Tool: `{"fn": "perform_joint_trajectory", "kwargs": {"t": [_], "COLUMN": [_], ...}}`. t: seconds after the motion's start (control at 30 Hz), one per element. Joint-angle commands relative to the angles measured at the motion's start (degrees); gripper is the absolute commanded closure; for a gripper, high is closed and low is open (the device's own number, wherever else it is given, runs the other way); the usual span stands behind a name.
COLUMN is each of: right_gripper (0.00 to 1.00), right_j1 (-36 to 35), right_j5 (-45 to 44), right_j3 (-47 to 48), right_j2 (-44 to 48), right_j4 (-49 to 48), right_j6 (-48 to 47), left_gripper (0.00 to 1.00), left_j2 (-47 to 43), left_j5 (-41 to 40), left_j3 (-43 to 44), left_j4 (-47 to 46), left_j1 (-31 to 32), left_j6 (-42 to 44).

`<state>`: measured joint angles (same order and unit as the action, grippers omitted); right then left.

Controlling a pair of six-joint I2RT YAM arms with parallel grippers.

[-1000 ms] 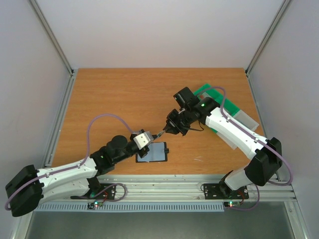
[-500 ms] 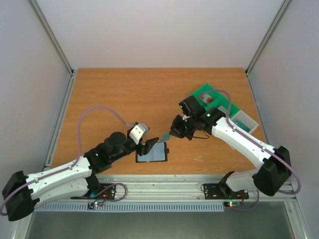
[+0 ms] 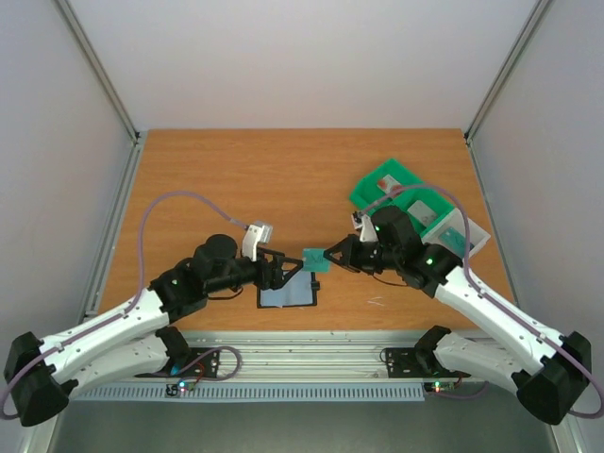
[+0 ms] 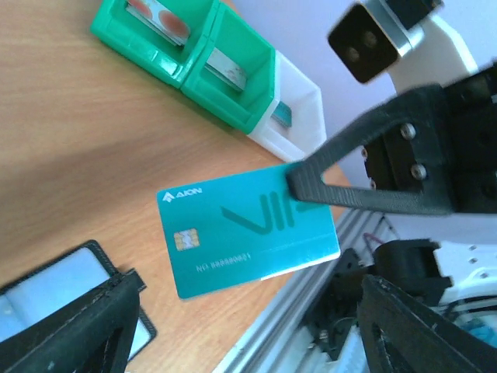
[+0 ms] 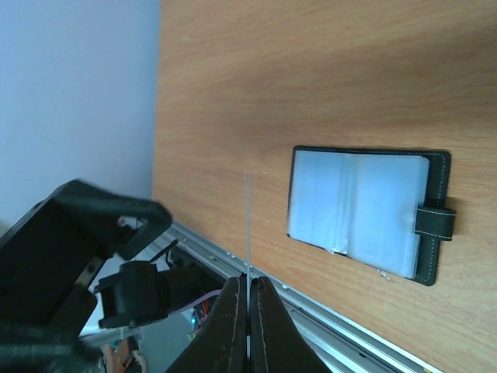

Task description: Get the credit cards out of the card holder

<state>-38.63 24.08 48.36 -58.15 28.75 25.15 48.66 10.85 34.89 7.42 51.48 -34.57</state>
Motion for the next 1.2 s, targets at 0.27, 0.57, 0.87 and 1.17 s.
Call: {"fn": "perform_joint_trajectory", "kwargs": {"t": [0.27,0.57,0.87,1.17], "right_gripper": [0.99,0.99,0.7,0.64], "right_j1": [-0.1,-0.1,-0.1,-0.1], "right_j5": [1.4,2.7,2.7,4.6], "right_j3": [-5.2,-6.3,-8.2,-12.9], "right_j2": [12.5,14.3,17.3,20.6], "right_j4": [-13.2,-16.3,-12.1,-14.3], "right_j6": [1.8,5.7,6.8,11.5], "left_gripper": [0.22,0.58,1.0,1.0], "left_j2": [2.5,6.1,9.9,12.5], "left_j5": [15.1,19.9,21.4,20.6], "left_j3": [-3.4,-5.1,-8.3,-7.7], "left_j4": [-15.6,-29.1,-41.4,-44.1], "left_j1": [-7.3,-7.3,-7.3,-7.2], "left_j6": [-16.9,-25.0,-30.8,-31.4]}}
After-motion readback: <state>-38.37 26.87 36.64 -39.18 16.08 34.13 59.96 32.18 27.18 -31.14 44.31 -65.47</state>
